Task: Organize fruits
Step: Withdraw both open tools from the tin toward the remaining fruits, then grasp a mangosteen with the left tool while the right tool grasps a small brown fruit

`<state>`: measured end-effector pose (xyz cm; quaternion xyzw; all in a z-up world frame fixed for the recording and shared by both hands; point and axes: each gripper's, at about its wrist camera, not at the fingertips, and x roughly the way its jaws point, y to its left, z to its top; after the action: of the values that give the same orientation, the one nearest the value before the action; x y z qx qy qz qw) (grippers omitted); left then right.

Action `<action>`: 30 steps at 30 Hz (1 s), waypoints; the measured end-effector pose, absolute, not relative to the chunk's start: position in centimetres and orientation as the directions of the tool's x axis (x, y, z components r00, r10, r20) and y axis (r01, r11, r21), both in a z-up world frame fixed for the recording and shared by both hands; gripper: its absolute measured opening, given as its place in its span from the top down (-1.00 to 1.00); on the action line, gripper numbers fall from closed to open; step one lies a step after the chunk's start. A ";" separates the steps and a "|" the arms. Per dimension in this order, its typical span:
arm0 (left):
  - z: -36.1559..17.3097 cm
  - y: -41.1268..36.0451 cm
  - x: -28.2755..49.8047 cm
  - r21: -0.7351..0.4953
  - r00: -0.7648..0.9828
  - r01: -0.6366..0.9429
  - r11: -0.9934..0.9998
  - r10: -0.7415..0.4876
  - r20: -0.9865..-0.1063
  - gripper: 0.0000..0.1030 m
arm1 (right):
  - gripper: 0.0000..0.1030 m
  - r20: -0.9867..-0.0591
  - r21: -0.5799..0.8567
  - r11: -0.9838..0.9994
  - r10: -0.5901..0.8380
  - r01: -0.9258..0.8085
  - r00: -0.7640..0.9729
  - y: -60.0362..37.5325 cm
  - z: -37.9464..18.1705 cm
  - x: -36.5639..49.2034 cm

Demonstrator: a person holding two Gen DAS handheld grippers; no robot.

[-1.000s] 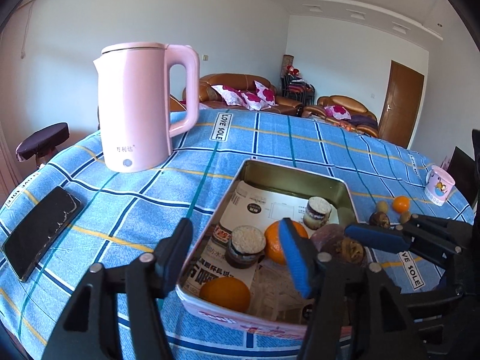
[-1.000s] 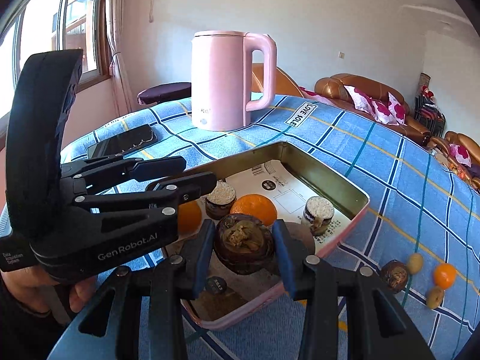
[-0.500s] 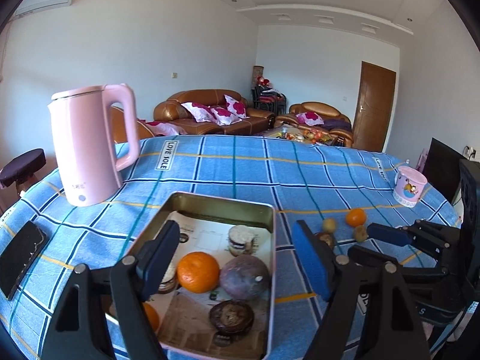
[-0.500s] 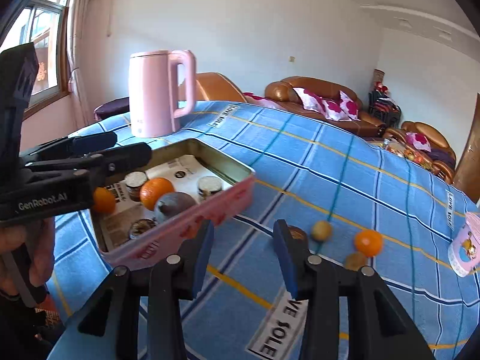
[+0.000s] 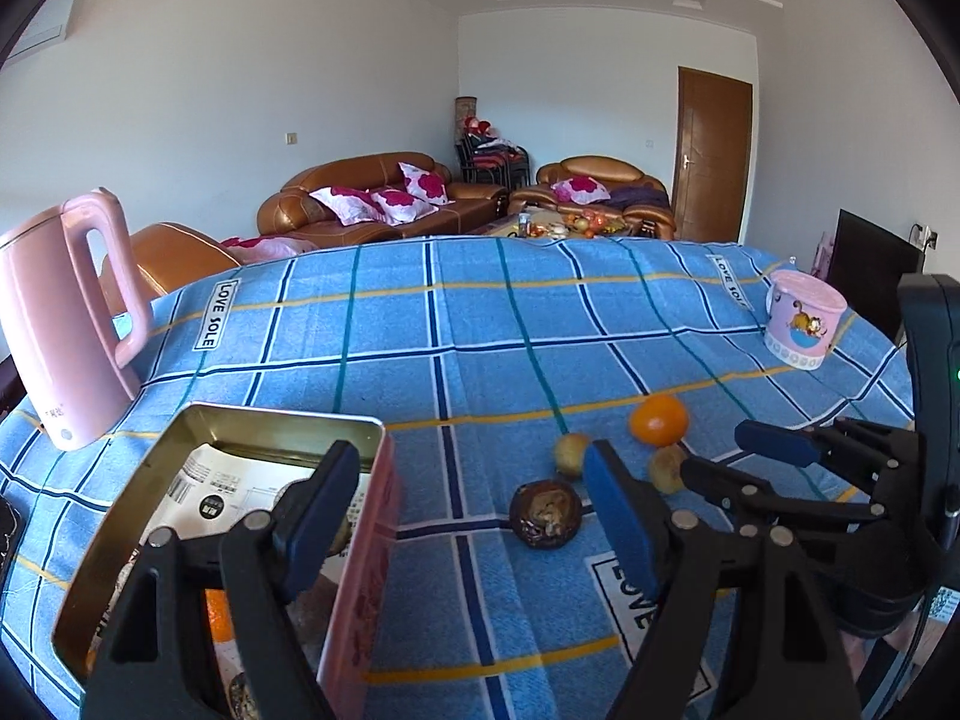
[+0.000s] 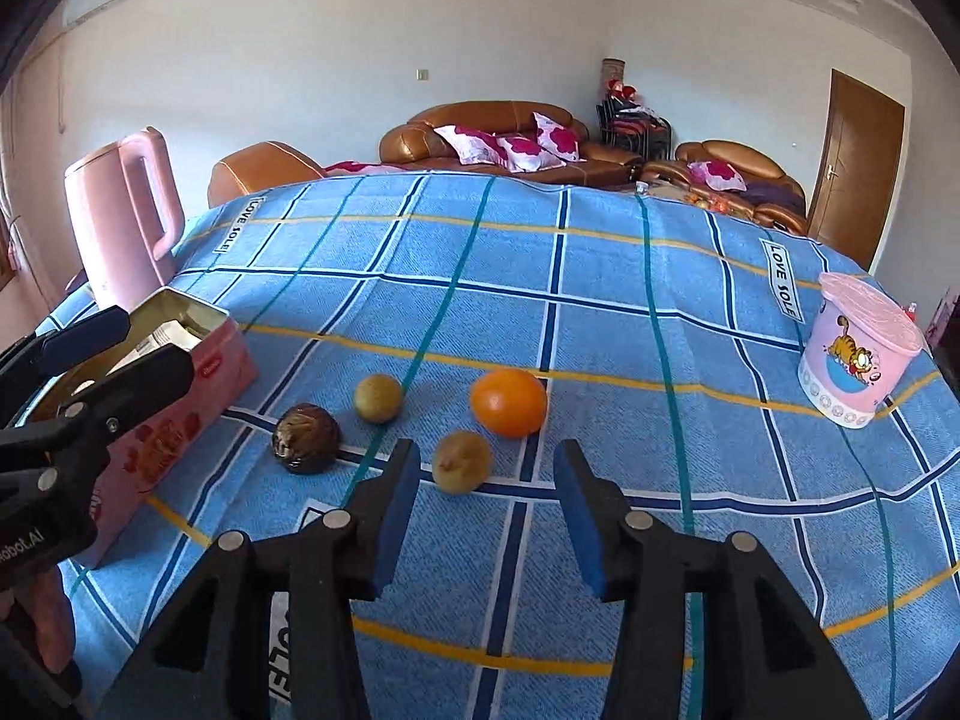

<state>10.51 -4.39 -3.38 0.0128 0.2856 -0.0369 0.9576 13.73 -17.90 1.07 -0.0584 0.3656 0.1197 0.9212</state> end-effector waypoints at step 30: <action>-7.2 -7.9 14.6 -0.034 0.652 0.264 0.964 -0.205 -0.730 0.08 | 0.46 -0.705 0.125 0.966 0.247 -0.227 0.665 -19.7 0.1 15.2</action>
<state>14.64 -7.85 -7.23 0.0375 0.3969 -0.1291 0.9080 15.25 -19.67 0.12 0.0131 0.3880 0.1299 0.9124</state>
